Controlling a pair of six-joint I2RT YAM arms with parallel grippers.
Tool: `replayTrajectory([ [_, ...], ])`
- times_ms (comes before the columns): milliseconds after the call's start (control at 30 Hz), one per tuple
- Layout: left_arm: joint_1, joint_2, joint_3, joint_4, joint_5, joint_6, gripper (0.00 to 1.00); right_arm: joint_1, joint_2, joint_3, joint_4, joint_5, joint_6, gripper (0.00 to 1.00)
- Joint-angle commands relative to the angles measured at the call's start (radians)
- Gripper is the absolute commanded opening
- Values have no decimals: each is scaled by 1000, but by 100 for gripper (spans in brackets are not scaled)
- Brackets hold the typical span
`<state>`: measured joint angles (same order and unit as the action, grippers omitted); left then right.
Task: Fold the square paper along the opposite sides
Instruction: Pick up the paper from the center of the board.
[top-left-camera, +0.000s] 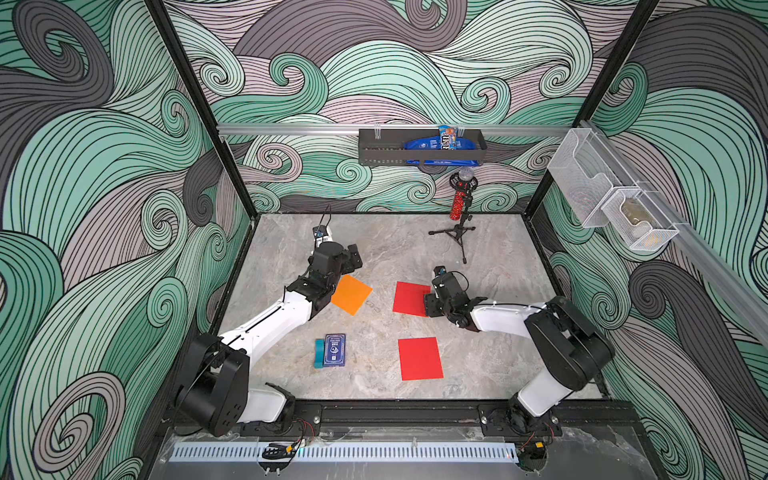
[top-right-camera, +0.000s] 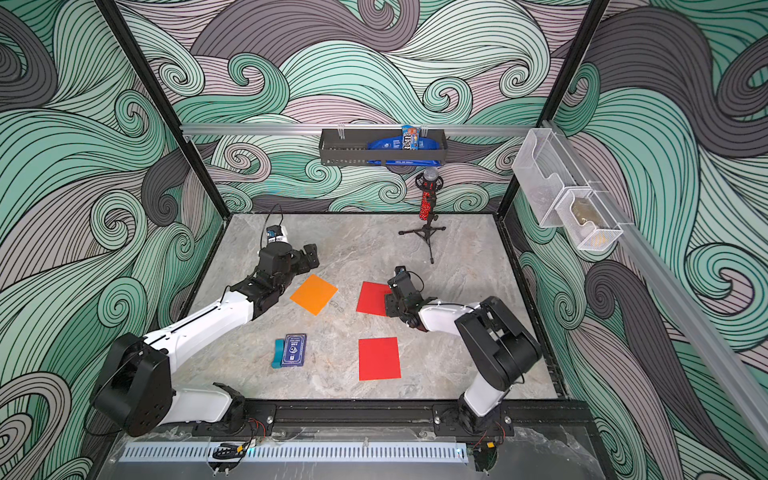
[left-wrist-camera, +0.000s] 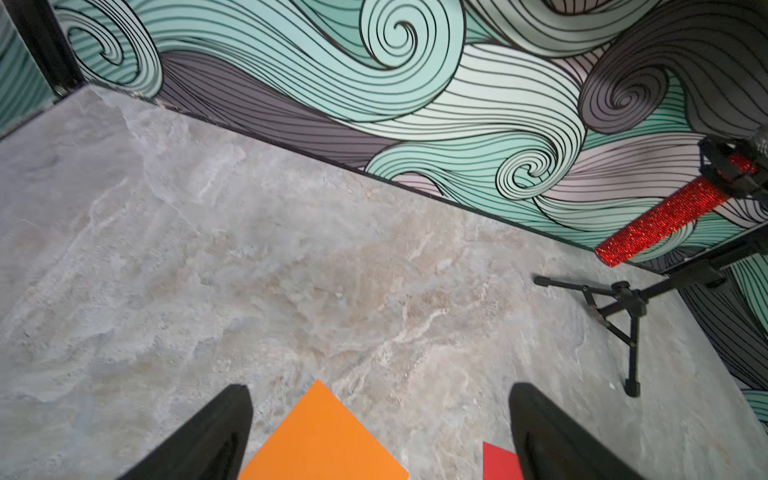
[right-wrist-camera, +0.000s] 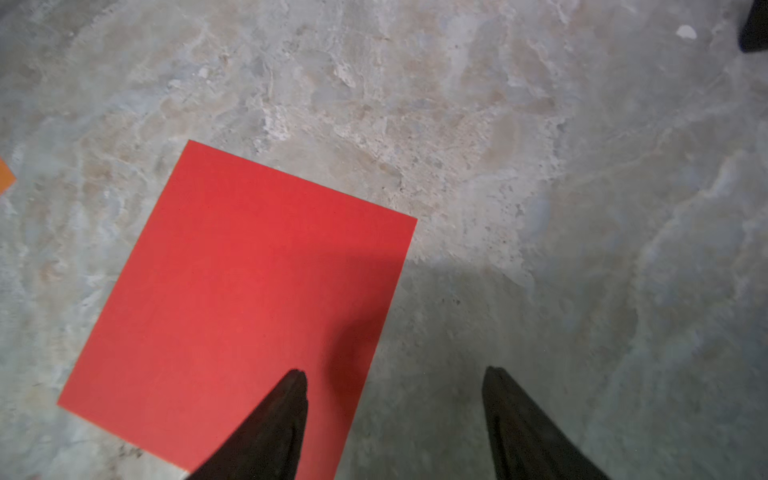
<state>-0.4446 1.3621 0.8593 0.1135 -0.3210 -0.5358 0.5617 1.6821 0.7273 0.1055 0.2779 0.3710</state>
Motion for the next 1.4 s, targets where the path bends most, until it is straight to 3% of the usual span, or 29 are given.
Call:
replayTrajectory([
  [0, -15, 6, -12, -42, 83, -53, 99, 4, 50, 64, 53, -7, -16, 65],
  [267, -35, 136, 91, -165, 119, -44, 99, 20, 155, 135, 77, -5, -30, 65],
  [467, -36, 209, 184, -284, 167, -29, 98, 20, 219, 141, 101, -28, -215, 62],
  [767, -42, 249, 204, -296, 261, -12, 95, 19, 229, 160, 148, -99, -367, 67],
  [933, -50, 255, 208, -283, 333, -3, 93, 20, 193, 165, 143, -86, -363, 71],
  [1100, -74, 273, 219, -285, 402, -10, 84, 20, 54, 176, 58, -67, -296, 77],
  [1267, -101, 281, 188, -297, 424, -46, 75, 18, -60, 149, -41, -89, -213, 61],
  [1367, -111, 291, 159, -288, 445, -69, 73, 10, -99, 125, -75, -165, -169, 59],
])
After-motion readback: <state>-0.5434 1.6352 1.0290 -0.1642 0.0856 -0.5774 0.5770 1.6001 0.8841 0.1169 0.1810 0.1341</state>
